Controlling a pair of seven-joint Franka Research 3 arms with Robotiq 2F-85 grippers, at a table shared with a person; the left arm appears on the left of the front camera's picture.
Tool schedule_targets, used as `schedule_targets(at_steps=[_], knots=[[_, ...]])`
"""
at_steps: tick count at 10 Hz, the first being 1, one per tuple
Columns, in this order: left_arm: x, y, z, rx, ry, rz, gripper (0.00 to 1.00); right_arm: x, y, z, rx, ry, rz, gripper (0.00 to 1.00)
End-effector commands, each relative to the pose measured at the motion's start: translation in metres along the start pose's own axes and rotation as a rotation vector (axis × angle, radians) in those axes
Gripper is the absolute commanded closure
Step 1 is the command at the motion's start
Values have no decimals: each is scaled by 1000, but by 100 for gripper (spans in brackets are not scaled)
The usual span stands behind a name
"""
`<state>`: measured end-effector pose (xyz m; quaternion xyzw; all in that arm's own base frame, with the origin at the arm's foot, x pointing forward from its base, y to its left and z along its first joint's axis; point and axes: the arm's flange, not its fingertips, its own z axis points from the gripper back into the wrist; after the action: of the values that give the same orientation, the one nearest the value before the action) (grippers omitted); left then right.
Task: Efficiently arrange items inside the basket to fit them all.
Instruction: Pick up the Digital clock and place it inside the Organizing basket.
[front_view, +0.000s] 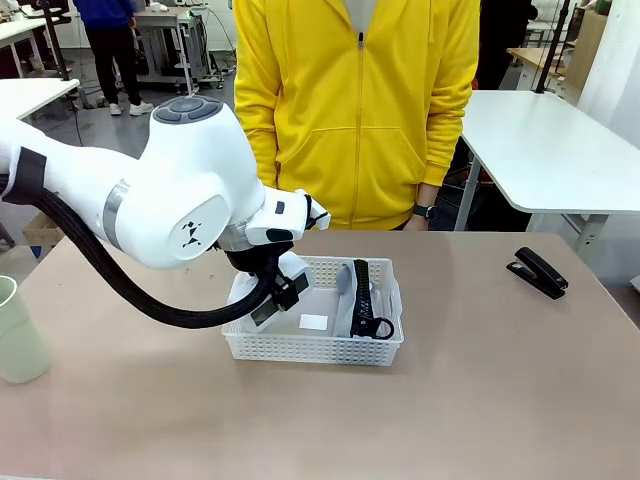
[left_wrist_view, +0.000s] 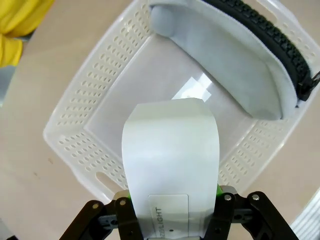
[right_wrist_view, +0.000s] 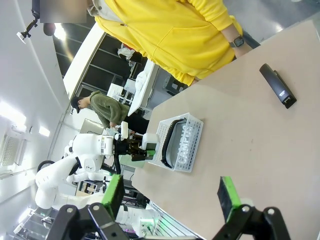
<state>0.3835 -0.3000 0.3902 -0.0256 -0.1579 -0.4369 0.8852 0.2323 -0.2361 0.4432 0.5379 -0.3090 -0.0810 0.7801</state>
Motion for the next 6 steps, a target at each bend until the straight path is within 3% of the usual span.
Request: schedule_targets(at_steps=[1,6], knots=[[-2,-1,5,2,-5,8,48,3,0,0,19,-17,27,0],[6,6,-22,-58,-25,-16,48,3,0,0,19,-17,27,0]])
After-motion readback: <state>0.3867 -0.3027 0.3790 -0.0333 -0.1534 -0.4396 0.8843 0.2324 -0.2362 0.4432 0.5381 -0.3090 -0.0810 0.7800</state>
